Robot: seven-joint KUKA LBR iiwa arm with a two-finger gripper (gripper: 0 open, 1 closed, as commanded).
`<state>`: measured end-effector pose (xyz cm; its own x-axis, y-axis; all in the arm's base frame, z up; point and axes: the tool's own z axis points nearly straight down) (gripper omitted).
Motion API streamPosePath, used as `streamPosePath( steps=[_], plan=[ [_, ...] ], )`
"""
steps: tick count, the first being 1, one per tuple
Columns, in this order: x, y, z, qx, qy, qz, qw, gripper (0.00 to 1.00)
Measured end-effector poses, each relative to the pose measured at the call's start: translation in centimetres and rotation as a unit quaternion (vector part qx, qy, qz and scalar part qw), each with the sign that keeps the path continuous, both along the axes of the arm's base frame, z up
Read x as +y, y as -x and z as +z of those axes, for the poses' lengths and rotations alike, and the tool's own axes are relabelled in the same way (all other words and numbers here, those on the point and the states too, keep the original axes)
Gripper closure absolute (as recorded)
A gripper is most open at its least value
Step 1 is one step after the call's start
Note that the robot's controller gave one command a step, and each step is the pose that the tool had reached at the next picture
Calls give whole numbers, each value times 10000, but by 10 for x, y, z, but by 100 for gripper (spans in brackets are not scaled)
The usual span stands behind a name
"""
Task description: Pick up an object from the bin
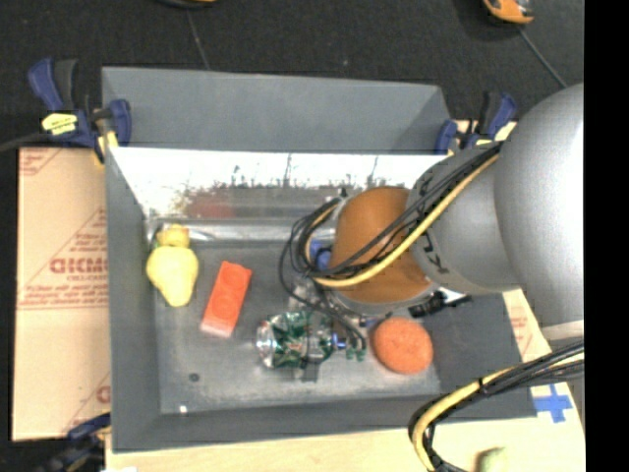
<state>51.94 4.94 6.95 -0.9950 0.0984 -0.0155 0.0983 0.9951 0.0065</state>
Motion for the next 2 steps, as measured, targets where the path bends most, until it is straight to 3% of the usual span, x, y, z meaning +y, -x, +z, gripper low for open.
streamPosePath(
  steps=[1,2],
  plan=[
    [4,9,27,40,5,-261,9997,0],
    [1,3,9,14,5,-81,10000,0]
  ],
)
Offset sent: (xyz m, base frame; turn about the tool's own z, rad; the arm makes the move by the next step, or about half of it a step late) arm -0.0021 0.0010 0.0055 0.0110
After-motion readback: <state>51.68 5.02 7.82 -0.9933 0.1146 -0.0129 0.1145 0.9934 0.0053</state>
